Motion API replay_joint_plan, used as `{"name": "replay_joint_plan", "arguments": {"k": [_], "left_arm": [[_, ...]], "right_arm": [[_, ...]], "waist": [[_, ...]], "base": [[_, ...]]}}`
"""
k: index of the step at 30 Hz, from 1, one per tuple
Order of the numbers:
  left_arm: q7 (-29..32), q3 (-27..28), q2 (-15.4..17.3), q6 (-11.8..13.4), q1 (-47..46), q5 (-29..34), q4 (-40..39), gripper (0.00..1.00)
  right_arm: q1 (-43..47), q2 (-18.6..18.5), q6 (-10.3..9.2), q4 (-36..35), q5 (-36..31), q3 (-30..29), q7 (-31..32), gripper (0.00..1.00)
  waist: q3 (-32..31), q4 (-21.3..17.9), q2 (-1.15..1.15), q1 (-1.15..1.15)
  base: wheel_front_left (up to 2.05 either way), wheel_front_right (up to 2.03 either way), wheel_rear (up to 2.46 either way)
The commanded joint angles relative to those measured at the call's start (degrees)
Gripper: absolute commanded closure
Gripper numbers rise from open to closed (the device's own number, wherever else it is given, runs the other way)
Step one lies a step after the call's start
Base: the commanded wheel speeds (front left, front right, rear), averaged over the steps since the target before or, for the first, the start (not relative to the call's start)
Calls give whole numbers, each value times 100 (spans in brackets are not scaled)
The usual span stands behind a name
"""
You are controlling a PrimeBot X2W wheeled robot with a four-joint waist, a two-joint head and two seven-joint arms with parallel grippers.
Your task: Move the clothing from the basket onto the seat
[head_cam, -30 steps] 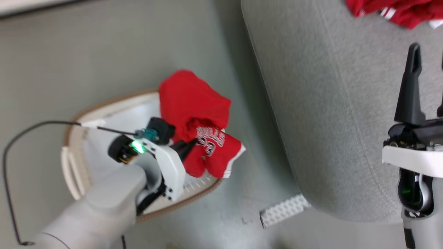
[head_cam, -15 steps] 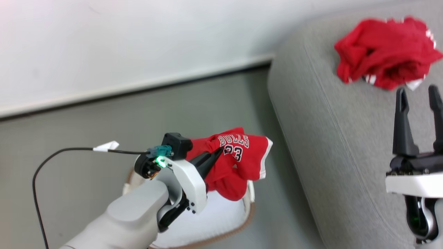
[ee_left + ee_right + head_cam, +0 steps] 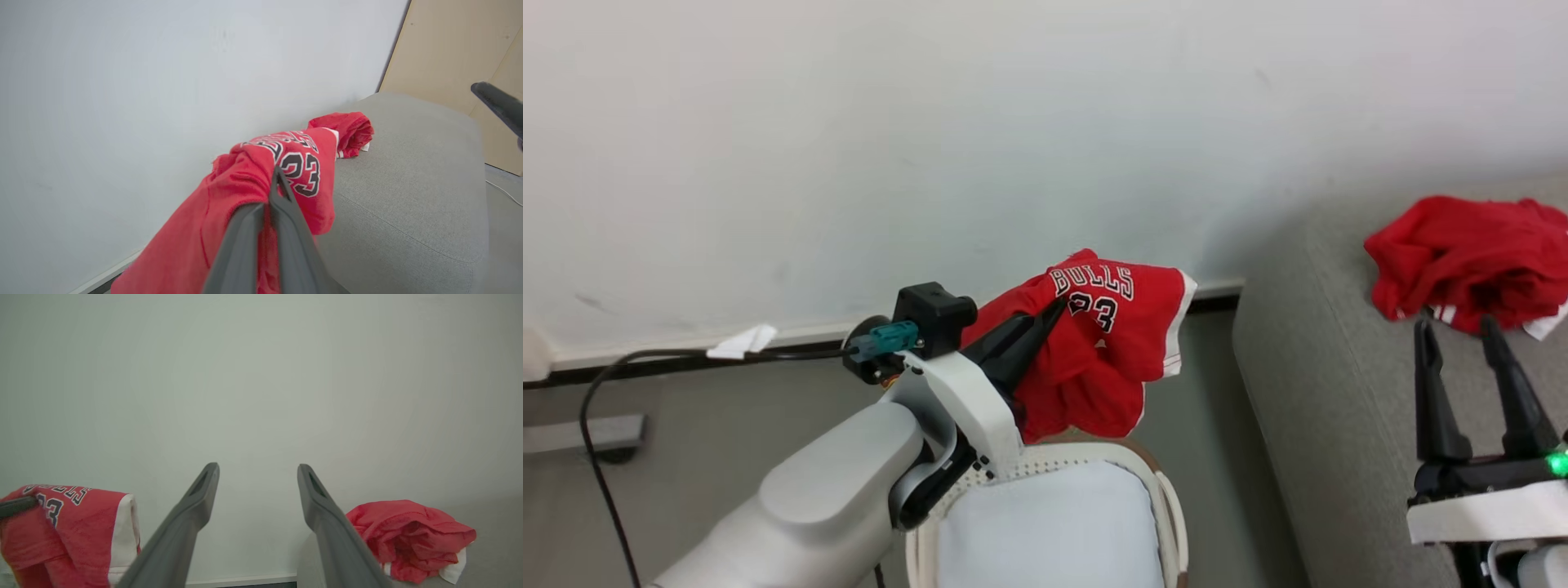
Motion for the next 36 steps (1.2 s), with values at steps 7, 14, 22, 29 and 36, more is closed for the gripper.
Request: {"name": "replay_joint_plan", "arguments": {"k": [7,14,22,29,36], "left_arm": [[44,180,241,277,-135,128,-652,100],[159,308,473,542,-124,55,-1211,100],[214,313,576,681,-26,42,-1502,100],[218,227,502,695,16,68,-1581,100],[247,11,283,589,67,138,-1604,100]], "right_arm": [[279,179,-11,116,146,262,4,0],[280,331,-11,176,174,634,4,0],[202,217,-11,221,287,1054,4,0],[-20,65,-11,455,478,1831,4,0],[-337,-121,-11,1026,841,2709,8,0]], "waist": [[-275,290,0,2],[-317,283,0,2],[-313,269,0,2],[-316,356,0,2],[-396,695,0,2]], "base": [[0,0,0],[0,0,0],[0,0,0],[0,0,0],[0,0,0]]}}
